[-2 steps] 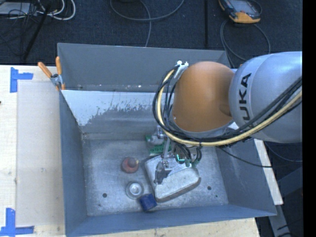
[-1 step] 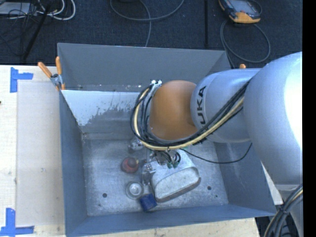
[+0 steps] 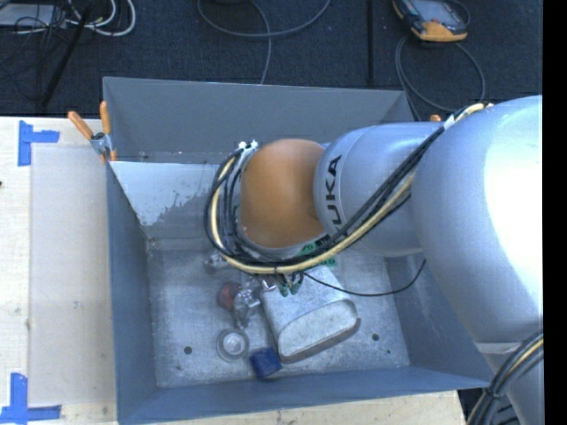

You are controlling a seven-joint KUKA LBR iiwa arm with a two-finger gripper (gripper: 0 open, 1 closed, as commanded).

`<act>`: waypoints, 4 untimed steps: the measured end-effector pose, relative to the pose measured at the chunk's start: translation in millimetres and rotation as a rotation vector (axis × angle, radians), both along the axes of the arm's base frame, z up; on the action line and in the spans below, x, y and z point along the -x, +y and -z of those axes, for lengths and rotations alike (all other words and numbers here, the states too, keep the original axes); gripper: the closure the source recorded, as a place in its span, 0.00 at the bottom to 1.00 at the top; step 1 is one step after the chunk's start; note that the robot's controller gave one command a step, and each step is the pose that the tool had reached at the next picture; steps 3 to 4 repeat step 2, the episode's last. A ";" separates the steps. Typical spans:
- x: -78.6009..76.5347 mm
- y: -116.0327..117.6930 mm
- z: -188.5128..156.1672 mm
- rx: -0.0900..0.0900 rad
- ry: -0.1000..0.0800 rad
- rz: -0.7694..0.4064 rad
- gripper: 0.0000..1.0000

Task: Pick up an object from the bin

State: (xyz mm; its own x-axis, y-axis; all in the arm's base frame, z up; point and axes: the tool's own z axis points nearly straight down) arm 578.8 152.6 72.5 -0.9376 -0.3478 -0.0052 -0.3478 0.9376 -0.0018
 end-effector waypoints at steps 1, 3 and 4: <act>-1.0 0.3 -1.7 -0.004 -0.003 0.005 1.00; -9.5 1.1 -138.6 -0.002 -0.004 -0.018 1.00; -9.5 1.1 -138.6 -0.002 -0.004 -0.018 1.00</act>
Offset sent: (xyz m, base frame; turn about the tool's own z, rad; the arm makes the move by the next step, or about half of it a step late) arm 0.0000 0.0000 0.0000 0.0000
